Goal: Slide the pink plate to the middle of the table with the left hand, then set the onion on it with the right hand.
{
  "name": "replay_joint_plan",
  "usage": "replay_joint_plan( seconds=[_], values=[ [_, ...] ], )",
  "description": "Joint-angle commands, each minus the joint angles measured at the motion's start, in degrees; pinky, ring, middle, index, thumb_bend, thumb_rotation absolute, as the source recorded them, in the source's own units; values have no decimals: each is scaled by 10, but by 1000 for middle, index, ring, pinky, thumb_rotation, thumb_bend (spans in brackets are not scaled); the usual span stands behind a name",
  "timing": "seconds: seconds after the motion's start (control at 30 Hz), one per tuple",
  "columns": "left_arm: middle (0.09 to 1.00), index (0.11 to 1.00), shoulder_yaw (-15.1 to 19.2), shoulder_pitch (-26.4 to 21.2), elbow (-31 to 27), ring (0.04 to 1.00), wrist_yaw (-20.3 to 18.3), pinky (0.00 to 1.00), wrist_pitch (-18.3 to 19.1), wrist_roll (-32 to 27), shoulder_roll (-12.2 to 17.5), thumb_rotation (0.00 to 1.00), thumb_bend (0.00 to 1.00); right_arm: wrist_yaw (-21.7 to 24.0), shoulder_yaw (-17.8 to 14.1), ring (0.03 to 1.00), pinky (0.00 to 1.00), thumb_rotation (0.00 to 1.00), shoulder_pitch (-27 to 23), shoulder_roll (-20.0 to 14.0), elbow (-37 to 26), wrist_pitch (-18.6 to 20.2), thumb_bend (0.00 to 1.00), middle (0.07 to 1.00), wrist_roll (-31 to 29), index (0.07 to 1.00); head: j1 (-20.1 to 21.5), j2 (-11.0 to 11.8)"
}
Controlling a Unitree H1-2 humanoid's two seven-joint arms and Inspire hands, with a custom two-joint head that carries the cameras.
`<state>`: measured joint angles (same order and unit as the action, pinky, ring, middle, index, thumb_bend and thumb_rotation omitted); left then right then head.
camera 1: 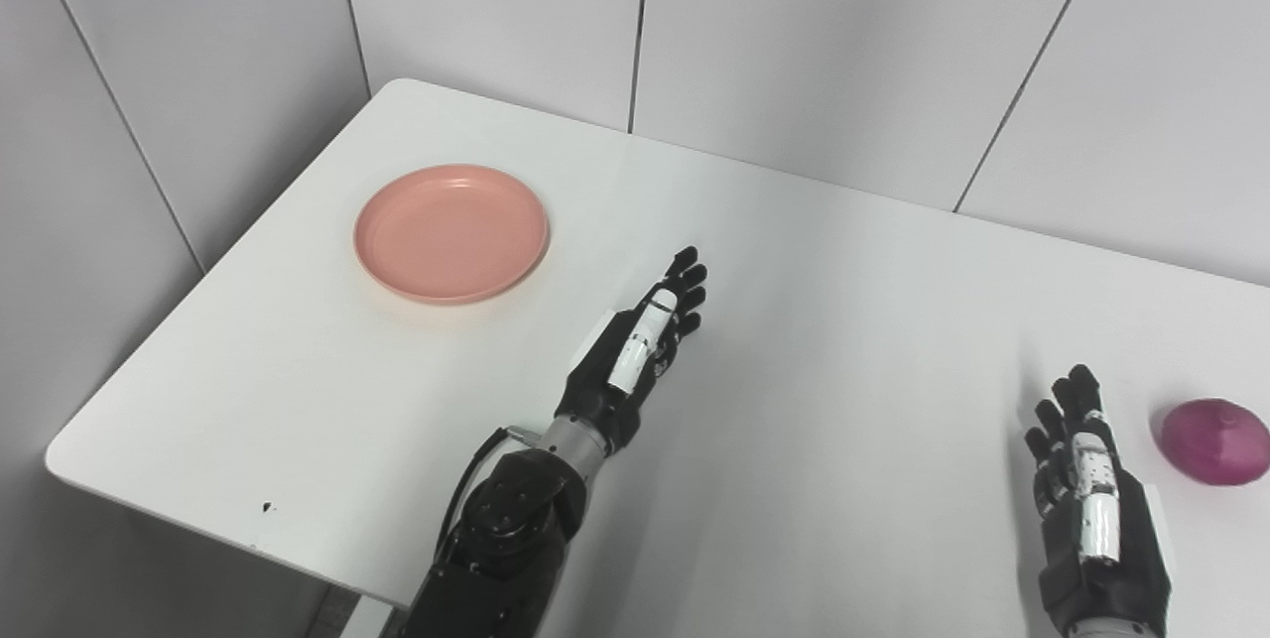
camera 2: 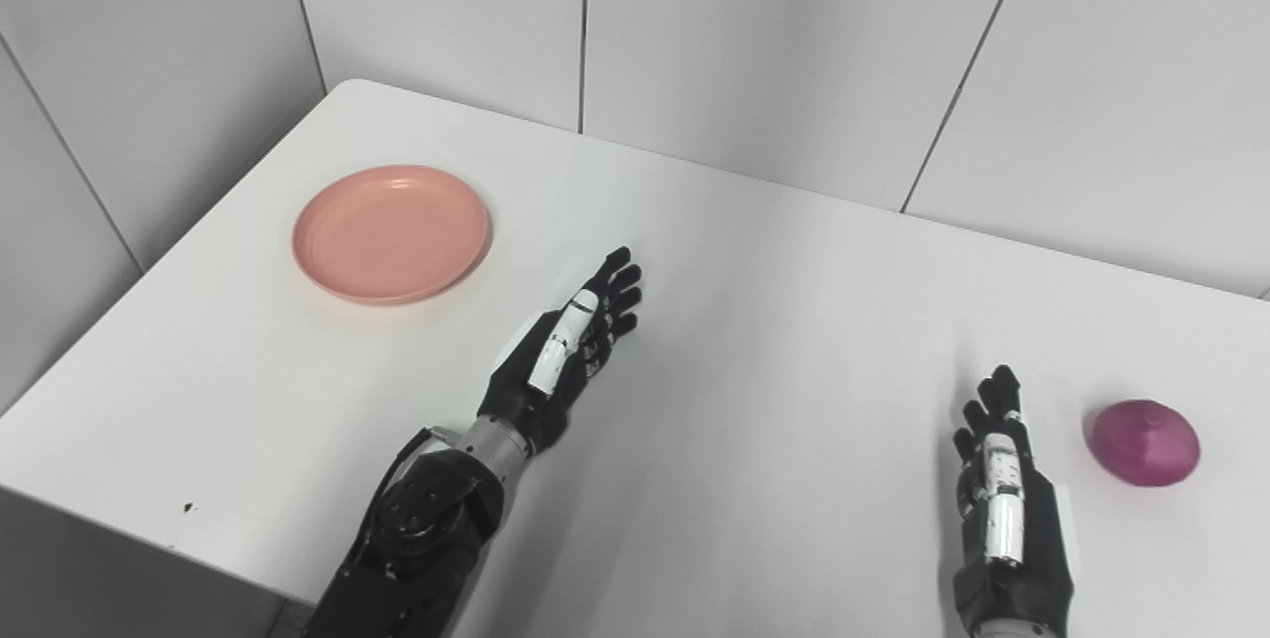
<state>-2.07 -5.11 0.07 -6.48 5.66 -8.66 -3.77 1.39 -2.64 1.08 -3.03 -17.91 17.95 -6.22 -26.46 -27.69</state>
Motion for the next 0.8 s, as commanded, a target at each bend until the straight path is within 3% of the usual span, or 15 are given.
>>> replay_joint_plan(
  seconds=[0.0,0.53,0.77],
  values=[
    [1000,1000,6,-12,-22,1000,3,1000,6,-3,7,1000,450,-1,-1,1000,1000,1000,-11,1,-22,6,0,1000,-3,1000,1,0],
    [1000,1000,31,-34,-95,1000,18,1000,54,-9,28,1000,417,-7,-1,1000,1000,1000,-12,9,-35,24,0,1000,-1,1000,1,2],
    [1000,1000,46,-42,-124,1000,22,1000,54,-11,40,1000,430,-10,-3,1000,1000,1000,-13,13,-40,28,0,1000,-4,1000,1,3]
  ],
)
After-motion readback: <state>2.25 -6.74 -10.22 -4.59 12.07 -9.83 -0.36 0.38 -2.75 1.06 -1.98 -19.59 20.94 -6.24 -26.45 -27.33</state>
